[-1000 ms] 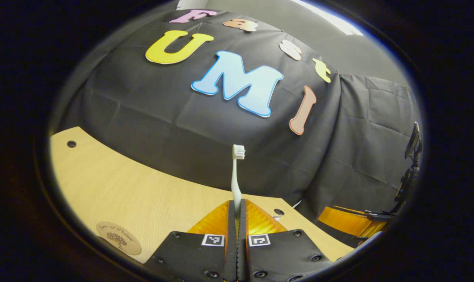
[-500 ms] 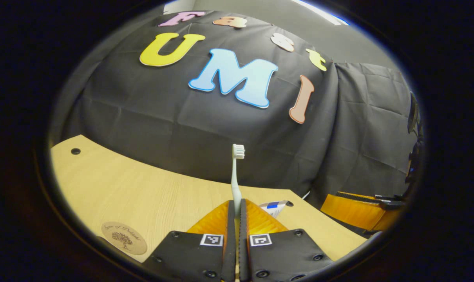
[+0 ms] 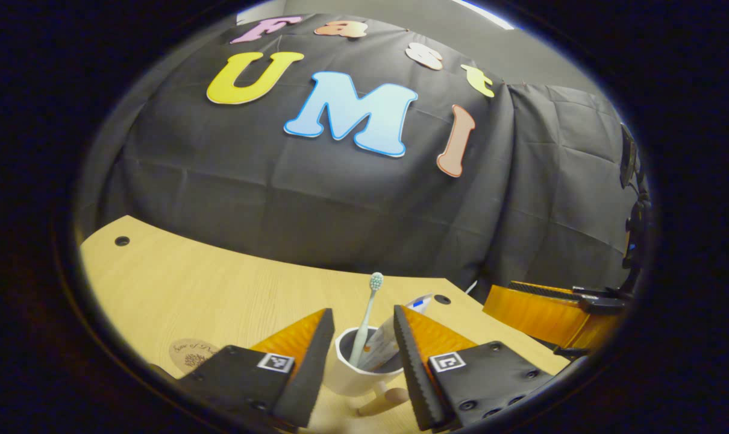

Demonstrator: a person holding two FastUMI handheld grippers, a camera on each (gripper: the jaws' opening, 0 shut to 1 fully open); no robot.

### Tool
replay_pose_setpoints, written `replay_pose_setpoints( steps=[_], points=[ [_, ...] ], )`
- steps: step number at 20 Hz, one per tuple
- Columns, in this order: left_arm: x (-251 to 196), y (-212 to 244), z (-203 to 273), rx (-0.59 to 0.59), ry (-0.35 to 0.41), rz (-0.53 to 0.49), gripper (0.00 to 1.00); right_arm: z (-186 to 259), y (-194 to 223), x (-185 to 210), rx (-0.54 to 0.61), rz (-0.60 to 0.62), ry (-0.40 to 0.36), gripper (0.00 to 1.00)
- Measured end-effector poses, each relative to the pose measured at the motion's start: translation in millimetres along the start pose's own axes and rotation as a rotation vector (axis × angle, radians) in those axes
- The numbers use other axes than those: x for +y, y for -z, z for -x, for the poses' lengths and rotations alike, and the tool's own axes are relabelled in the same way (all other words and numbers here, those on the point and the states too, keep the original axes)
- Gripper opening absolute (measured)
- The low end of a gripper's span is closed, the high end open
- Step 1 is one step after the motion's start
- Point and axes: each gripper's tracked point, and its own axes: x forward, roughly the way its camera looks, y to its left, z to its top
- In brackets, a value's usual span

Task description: Put the toothbrush and toothpaste on the desktop into the cup, then pick up the cup and place it on the coaster on the desktop.

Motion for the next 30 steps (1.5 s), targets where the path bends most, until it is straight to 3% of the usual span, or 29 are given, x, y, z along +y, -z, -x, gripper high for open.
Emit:
replay_pose_setpoints(
  steps=[2,3,6,15,16,17,21,22,23,30],
  points=[
    [0.7,-10.2,12.5,-0.022,-0.007,-0.002,0.88,2.2,-1.4,4.1,0.010,0.007,0.001,0.71],
    [2.9,-14.2,18.2,-0.029,-0.018,-0.012,0.82,3.0,-0.3,7.0,0.018,0.009,-0.002,0.71],
    [6.3,-21.8,30.7,-0.024,-0.040,-0.067,0.96,3.1,3.5,12.0,0.045,0.023,0.004,0.71],
    [16.5,-49.3,67.0,-0.037,-0.073,-0.119,0.99,-3.9,9.8,30.5,0.142,0.011,0.019,0.71],
    [18.9,-52.5,69.4,-0.042,-0.075,-0.124,0.94,-4.7,12.3,34.6,0.165,0.007,0.016,0.72],
    [20.1,-54.8,71.9,-0.039,-0.079,-0.128,0.99,-5.8,16.5,37.5,0.190,0.004,0.014,0.67],
    [35.0,-56.6,85.2,-0.022,-0.114,-0.142,0.96,-10.3,29.5,49.5,0.279,0.022,0.030,0.71],
    [39.2,-56.0,86.8,-0.019,-0.127,-0.145,0.99,-12.0,33.8,52.0,0.305,0.029,0.039,0.71],
    [42.6,-55.5,89.7,-0.014,-0.133,-0.147,0.94,-12.7,40.3,54.3,0.339,0.034,0.045,0.71],
    [62.6,-53.3,104.8,0.011,-0.171,-0.115,0.96,-21.5,82.1,67.7,0.559,-0.026,0.083,0.72]
  ],
)
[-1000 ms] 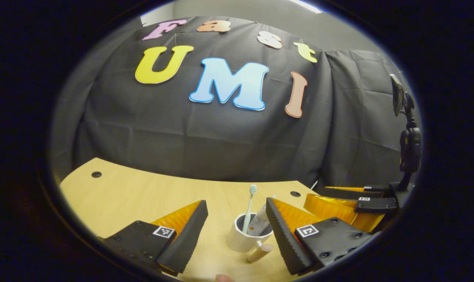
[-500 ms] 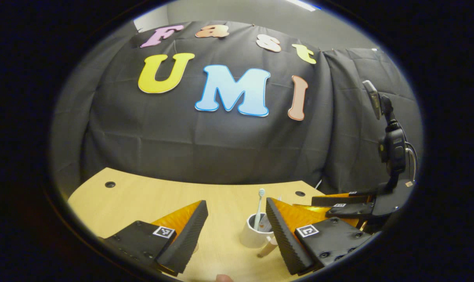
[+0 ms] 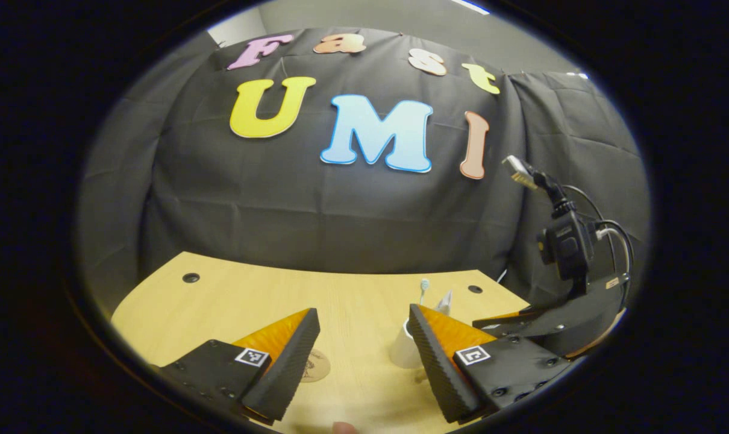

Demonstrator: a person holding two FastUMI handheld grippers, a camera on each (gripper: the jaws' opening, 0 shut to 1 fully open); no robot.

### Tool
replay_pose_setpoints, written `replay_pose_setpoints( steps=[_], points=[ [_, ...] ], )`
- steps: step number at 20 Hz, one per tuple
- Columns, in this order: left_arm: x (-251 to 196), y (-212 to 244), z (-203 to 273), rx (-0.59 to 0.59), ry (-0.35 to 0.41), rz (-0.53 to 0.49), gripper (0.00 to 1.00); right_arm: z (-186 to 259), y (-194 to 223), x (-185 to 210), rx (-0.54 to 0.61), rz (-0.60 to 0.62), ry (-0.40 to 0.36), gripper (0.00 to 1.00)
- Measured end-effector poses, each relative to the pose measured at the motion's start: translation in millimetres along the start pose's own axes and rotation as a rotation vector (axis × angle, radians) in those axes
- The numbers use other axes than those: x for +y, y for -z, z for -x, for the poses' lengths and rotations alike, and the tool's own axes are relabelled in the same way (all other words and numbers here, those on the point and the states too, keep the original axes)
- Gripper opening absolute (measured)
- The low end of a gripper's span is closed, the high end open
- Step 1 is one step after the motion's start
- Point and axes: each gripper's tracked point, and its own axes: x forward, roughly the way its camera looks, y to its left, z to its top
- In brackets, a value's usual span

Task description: Put the toothbrush and toothpaste on the desktop into the cup, then pick up the cup and place it on the coaster on the desktop.

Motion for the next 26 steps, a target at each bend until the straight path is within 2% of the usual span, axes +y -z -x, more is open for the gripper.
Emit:
replay_pose_setpoints(
  steps=[1,2,5,6,9,17,18,19,20,21,26],
  points=[
    [5.0,1.2,1.2,0.003,-0.009,0.003,0.96,-2.1,4.5,0.4,0.027,0.000,0.004,0.67],
    [9.0,2.4,0.7,0.006,-0.015,0.005,0.96,-5.7,9.0,1.9,0.050,-0.004,0.007,0.72],
    [22.1,7.0,2.3,0.024,-0.038,0.008,0.96,-16.8,17.6,3.9,0.110,-0.020,0.015,0.71],
    [26.4,10.0,2.8,0.030,-0.047,0.008,0.94,-20.3,21.6,4.7,0.137,-0.025,0.018,0.71],
    [36.0,14.4,3.5,0.045,-0.065,0.007,0.96,-31.0,33.5,6.8,0.204,-0.032,0.027,0.71],
    [45.0,25.9,1.4,0.070,-0.059,0.026,0.96,-51.3,52.5,12.1,0.343,-0.048,0.049,0.70],
    [46.3,27.7,0.9,0.074,-0.058,0.028,0.96,-53.9,54.0,11.7,0.359,-0.050,0.052,0.67],
    [47.1,28.6,1.4,0.078,-0.056,0.030,0.96,-55.6,56.2,11.6,0.379,-0.051,0.057,0.70],
    [47.9,29.6,0.6,0.081,-0.053,0.035,0.96,-57.6,57.7,12.0,0.396,-0.049,0.058,0.67],
    [48.5,31.8,1.9,0.085,-0.051,0.039,0.96,-60.2,60.3,11.6,0.416,-0.048,0.061,0.70],
    [52.2,39.5,-0.4,0.104,-0.046,0.057,0.96,-68.9,66.1,11.1,0.485,-0.035,0.064,0.71]
  ],
)
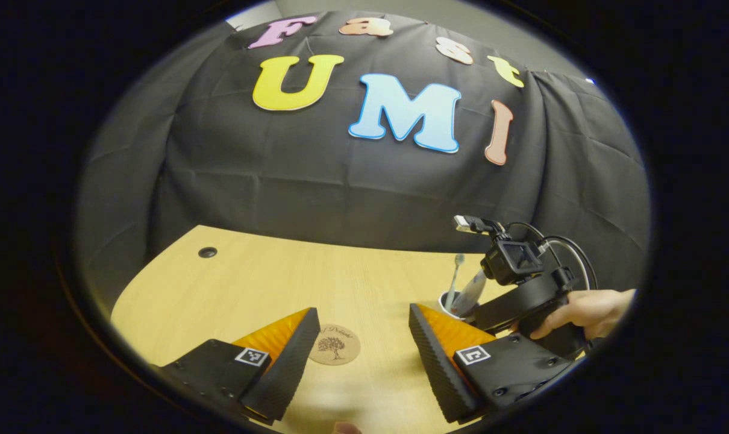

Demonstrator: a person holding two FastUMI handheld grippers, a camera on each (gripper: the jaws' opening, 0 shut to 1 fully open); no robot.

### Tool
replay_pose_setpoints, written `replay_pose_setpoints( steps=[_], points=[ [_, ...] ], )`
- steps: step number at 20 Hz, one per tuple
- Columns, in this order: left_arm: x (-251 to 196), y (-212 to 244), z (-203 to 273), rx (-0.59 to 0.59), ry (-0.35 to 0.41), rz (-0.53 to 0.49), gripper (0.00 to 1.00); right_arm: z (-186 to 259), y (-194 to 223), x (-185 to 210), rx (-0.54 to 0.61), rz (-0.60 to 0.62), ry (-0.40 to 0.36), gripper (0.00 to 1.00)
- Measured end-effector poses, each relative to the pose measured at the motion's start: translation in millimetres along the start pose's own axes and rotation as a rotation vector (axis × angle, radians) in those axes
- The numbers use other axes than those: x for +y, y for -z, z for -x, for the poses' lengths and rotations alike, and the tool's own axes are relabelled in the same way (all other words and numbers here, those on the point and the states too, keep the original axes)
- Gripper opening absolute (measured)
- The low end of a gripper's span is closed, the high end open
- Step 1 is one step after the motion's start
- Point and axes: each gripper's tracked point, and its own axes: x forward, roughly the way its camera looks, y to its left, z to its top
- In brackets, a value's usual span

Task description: Put the toothbrush and toothpaste on the desktop into the cup, then pick up the cup and place it on the coaster on the desktop.

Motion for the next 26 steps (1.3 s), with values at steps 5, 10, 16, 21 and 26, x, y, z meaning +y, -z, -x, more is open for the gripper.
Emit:
replay_pose_setpoints(
  steps=[5,10,16,21,26],
  points=[
    [3.8,2.2,-0.8,0.010,0.000,-0.003,0.96,-4.2,-2.0,-2.2,0.021,0.020,0.022,0.58],
    [8.4,1.8,-2.6,0.005,-0.006,-0.003,0.96,-4.1,-2.4,-11.0,0.029,0.029,0.032,0.30],
    [8.1,1.9,3.8,-0.003,-0.015,0.001,0.96,-2.7,0.9,-9.0,0.016,0.049,0.025,0.28],
    [11.6,4.9,26.3,-0.006,-0.037,0.014,0.96,7.7,0.7,8.8,-0.008,0.087,0.003,0.28],
    [26.4,4.7,56.6,-0.003,-0.067,0.020,0.96,11.2,3.6,40.1,-0.012,0.117,-0.024,0.28]
  ],
)
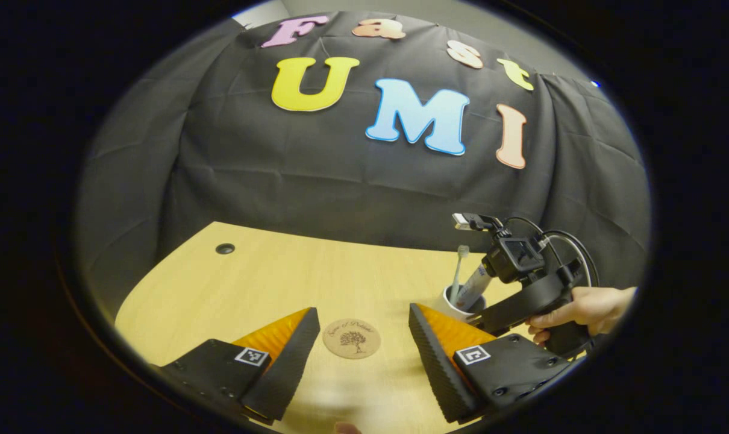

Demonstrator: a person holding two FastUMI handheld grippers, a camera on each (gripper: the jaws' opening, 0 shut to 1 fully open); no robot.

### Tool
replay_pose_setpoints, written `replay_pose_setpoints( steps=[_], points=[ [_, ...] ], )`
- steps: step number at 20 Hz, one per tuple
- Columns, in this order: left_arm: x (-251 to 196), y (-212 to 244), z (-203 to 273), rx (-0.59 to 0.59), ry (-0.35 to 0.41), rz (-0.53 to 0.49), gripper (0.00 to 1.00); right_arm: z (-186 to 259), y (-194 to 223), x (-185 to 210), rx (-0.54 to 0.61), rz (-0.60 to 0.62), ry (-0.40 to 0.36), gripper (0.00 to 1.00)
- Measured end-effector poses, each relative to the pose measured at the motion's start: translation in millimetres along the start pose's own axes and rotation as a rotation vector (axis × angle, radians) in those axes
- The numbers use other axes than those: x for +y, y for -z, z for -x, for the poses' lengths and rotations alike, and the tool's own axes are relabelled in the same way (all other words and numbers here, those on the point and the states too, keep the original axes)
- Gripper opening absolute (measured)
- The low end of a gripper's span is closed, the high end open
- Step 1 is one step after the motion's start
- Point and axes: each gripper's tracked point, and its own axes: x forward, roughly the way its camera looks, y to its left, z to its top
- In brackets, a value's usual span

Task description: Put the toothbrush and toothpaste on the desktop into the cup, then pick up the cup and place it on the coaster on the desktop.

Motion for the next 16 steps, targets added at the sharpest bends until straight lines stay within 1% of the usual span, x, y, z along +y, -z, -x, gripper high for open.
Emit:
replay_pose_setpoints(
  steps=[5,6,7,13,14,15,16],
  points=[
    [18.5,-1.2,30.0,0.008,-0.035,0.006,0.96,4.1,-5.1,39.1,-0.009,0.042,-0.037,0.28],
    [22.9,-3.1,36.9,0.007,-0.042,0.008,0.94,4.3,-6.4,47.7,-0.009,0.052,-0.043,0.28],
    [28.7,-3.8,44.3,0.006,-0.048,0.011,0.97,4.7,-7.7,56.0,-0.008,0.057,-0.050,0.28],
    [33.7,-7.5,66.1,0.012,-0.077,0.035,0.97,2.5,-14.9,100.3,-0.006,0.103,-0.080,0.28],
    [35.4,-8.2,70.7,0.013,-0.079,0.039,0.94,1.3,-14.9,107.0,-0.004,0.110,-0.084,0.28],
    [36.5,-8.8,74.5,0.015,-0.081,0.041,0.97,0.5,-16.1,111.4,-0.002,0.114,-0.086,0.28],
    [37.3,-8.9,77.0,0.016,-0.085,0.042,0.97,-0.9,-16.9,115.4,-0.001,0.118,-0.086,0.28]
  ],
)
